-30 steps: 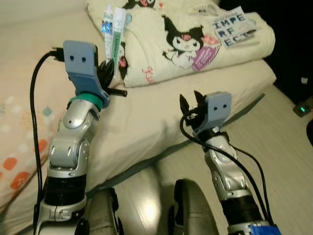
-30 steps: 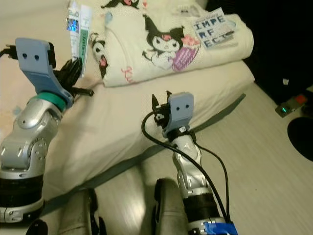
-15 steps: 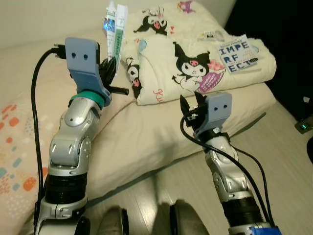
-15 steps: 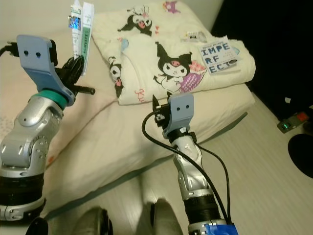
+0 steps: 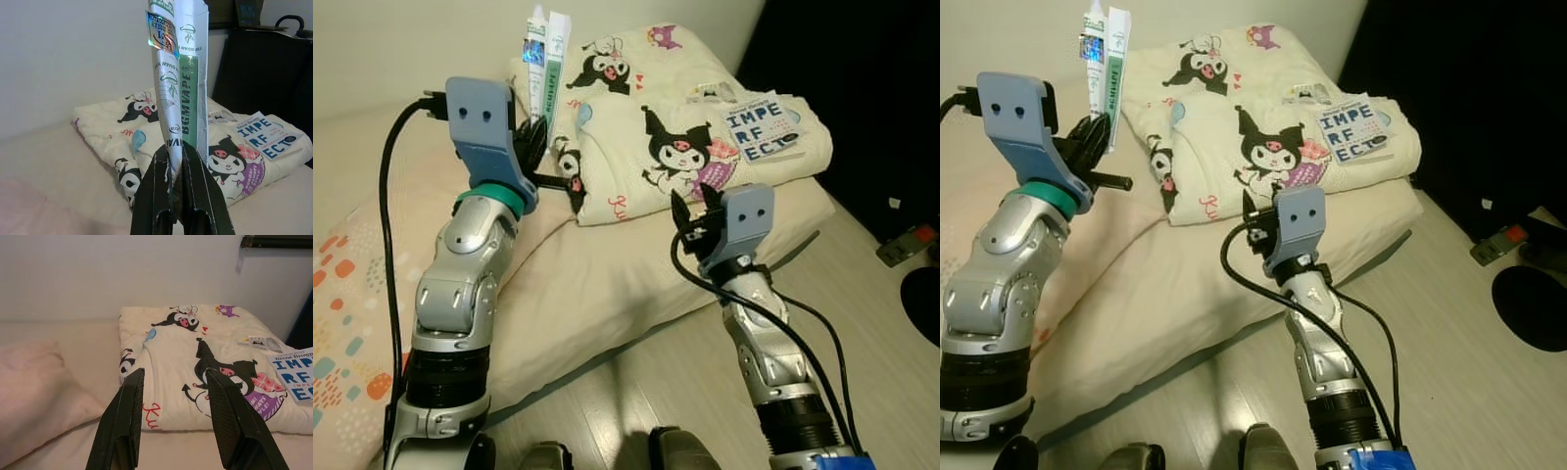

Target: Clean up the room

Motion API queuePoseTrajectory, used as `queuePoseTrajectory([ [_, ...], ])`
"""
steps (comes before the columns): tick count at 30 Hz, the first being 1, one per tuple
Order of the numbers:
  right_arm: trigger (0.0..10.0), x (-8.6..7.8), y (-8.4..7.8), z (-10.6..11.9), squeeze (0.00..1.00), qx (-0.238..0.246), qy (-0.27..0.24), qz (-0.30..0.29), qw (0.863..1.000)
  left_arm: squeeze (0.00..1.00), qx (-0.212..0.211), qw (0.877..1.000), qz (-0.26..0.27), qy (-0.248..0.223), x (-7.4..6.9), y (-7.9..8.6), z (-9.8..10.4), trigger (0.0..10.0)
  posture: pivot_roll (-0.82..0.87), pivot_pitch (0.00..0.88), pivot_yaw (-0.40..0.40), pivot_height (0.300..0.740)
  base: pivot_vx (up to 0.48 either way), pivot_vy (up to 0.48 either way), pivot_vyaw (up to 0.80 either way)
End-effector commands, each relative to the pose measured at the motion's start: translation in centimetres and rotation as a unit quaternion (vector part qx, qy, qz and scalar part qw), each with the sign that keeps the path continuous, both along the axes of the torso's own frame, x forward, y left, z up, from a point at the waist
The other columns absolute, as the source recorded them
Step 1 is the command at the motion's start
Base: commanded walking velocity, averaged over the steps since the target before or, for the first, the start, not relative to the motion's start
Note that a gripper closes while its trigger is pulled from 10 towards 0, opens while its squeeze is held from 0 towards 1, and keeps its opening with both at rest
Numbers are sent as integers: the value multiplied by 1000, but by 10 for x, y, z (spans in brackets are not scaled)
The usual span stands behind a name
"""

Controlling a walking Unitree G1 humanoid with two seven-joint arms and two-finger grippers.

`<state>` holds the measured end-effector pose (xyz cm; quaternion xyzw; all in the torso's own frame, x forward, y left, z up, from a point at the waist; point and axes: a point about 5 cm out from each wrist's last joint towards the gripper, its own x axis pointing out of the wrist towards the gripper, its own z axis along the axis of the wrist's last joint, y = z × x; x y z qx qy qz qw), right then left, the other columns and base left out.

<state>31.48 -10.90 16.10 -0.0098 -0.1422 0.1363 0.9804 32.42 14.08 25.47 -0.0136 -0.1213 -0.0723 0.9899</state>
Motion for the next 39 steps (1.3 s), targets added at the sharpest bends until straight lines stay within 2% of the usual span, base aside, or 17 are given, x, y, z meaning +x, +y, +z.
queuePoseTrajectory([
  [1, 10000, -3, 2, -8, 0, -1, 16, 2, 1000, 0, 4, 1000, 2, 11, -1, -1, -8, 10000, -36, 86, -24, 740, 0, 0, 0],
  [13, 10000, -4, 9, -8, 0, 5, 15, 14, 1000, 0, 17, 1000, -1, 8, -2, -1, -11, 10000, -28, 79, -21, 740, -291, 0, 0],
  [37, 10000, -2, 10, -8, 0, 5, 15, 12, 1000, 0, 22, 1000, -2, 4, -1, -1, -10, 10000, -24, 78, -14, 740, -336, 0, 0],
  [39, 10000, -2, 10, -8, 0, 8, 15, 15, 1000, 0, 21, 1000, -2, 3, -1, -1, -9, 10000, -24, 78, -14, 740, -307, 0, 725],
])
